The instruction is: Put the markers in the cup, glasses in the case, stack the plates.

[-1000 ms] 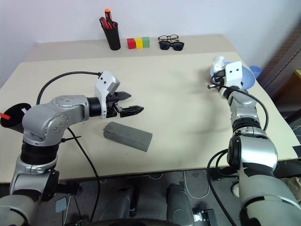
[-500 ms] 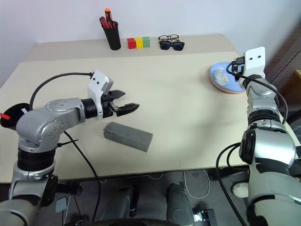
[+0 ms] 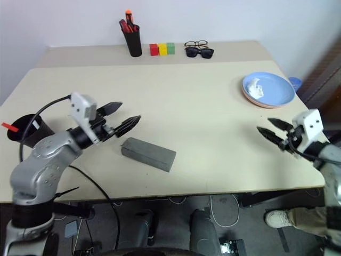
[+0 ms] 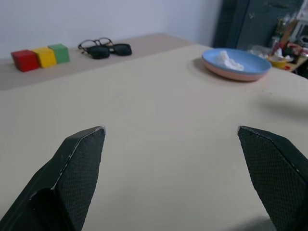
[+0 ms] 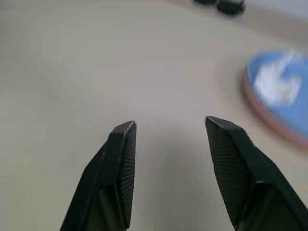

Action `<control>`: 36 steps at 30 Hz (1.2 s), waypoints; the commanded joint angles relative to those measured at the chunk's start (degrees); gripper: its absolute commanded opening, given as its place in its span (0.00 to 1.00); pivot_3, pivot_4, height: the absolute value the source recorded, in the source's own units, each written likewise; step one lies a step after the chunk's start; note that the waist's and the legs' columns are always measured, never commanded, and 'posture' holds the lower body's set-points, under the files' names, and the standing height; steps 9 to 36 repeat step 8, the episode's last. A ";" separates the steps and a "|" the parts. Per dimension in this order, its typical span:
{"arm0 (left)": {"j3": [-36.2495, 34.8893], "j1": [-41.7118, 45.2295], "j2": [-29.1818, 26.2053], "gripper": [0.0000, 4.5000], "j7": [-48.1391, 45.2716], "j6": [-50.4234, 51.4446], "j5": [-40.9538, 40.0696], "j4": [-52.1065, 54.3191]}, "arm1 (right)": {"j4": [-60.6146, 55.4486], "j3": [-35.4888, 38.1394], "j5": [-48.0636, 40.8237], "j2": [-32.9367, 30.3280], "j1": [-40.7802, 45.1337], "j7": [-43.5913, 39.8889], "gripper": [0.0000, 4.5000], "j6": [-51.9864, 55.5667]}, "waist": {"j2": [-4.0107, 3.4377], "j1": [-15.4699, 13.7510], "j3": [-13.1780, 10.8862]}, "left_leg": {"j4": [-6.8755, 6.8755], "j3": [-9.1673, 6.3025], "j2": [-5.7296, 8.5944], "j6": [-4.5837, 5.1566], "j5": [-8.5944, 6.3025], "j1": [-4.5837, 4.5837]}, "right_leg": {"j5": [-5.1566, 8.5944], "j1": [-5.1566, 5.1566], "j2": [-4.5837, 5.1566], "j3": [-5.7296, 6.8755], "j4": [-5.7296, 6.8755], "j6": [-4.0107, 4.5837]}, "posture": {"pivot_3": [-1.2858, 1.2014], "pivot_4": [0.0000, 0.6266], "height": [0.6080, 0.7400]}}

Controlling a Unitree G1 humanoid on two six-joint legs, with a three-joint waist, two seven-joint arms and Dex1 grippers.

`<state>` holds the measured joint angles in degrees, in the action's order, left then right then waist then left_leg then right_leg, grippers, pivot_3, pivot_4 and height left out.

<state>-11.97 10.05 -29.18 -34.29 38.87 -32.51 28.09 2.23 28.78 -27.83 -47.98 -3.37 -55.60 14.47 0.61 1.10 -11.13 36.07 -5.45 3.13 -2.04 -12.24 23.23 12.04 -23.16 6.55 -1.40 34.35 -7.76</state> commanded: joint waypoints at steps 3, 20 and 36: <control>-5.58 -9.77 -2.82 1.00 -3.46 -2.69 -3.00 6.16 | -11.18 7.91 -3.73 0.34 -9.45 0.74 0.50 4.77 | 0.00 0.03 0.03 | 0.08 0.21 -0.11 -0.01 -0.02 0.02 | -0.01 -0.04 0.07 -0.04 -0.04 0.01 | 0.52 0.24 1.00; -7.98 -17.11 -4.65 1.00 -5.17 -4.67 -2.93 6.04 | -12.59 9.75 -4.65 1.25 -11.74 2.49 0.50 6.64 | 0.02 -0.34 0.05 | 0.12 0.77 -0.71 -0.12 -0.17 0.15 | -0.01 -0.07 0.09 -0.01 -0.27 0.04 | 0.52 0.24 1.00; -7.98 -17.11 -4.65 1.00 -5.17 -4.67 -2.93 6.04 | -12.59 9.75 -4.65 1.25 -11.74 2.49 0.50 6.64 | 0.02 -0.34 0.05 | 0.12 0.77 -0.71 -0.12 -0.17 0.15 | -0.01 -0.07 0.09 -0.01 -0.27 0.04 | 0.52 0.24 1.00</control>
